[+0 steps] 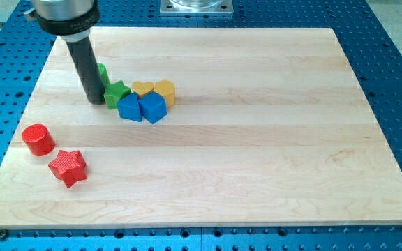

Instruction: Push the green circle close to the group of blocks

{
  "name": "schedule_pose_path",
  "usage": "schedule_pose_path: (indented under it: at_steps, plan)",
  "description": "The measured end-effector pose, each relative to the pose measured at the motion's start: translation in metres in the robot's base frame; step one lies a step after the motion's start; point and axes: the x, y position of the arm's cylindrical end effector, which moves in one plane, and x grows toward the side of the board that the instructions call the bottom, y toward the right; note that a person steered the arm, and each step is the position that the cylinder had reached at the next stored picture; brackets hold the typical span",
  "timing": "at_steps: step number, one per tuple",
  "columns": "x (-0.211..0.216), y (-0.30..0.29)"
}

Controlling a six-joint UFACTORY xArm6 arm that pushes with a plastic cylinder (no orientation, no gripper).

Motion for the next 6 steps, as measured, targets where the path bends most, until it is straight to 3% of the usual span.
schedule_pose_path:
  at_steps: [1, 2, 3, 5, 6]
  plan:
    - [-0.012, -0.052]
    - [-0.051, -0.005]
    - [-0.042, 0.038]
    - [-0.083, 0.061]
    - [-0.060, 0.050]
